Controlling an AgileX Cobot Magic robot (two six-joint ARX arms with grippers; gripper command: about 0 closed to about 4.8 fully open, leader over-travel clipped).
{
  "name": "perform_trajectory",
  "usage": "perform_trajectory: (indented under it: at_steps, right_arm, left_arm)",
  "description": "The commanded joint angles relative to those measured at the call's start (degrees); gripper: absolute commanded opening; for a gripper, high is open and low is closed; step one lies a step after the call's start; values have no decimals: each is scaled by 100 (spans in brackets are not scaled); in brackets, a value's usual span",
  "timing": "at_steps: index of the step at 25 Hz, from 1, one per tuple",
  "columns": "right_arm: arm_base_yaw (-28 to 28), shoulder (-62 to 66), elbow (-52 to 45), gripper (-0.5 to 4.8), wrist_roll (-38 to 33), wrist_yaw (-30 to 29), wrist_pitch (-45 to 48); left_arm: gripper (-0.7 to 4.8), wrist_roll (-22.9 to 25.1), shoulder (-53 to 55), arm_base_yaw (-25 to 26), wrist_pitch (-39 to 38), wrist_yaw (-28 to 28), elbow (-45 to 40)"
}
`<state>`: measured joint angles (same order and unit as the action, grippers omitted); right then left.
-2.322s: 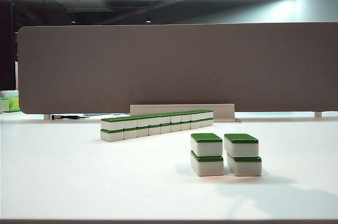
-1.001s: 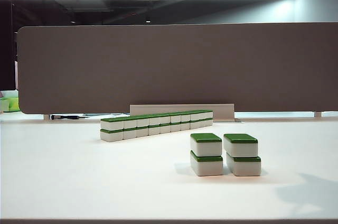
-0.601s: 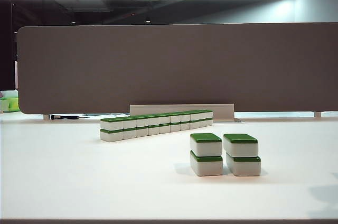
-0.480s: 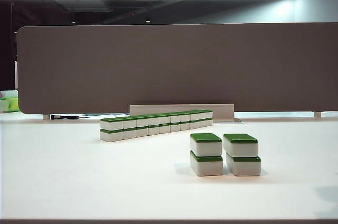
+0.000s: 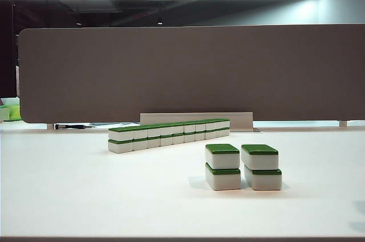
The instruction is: Take a mahjong tile from the mahjong wall and then place it on the table close to you.
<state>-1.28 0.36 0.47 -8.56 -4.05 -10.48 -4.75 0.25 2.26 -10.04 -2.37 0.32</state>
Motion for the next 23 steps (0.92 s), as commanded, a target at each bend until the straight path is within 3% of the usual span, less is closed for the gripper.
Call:
perform_trajectory:
  at_steps: [1,23]
  right_arm:
    - [-9,-52,-15,-1,0,31,46]
    - [-9,-52,-15,-1,-2,33,46]
  left_arm:
    - [49,0,4,-7,-61,4,7]
    - [49,0,4,-7,-61,4,7]
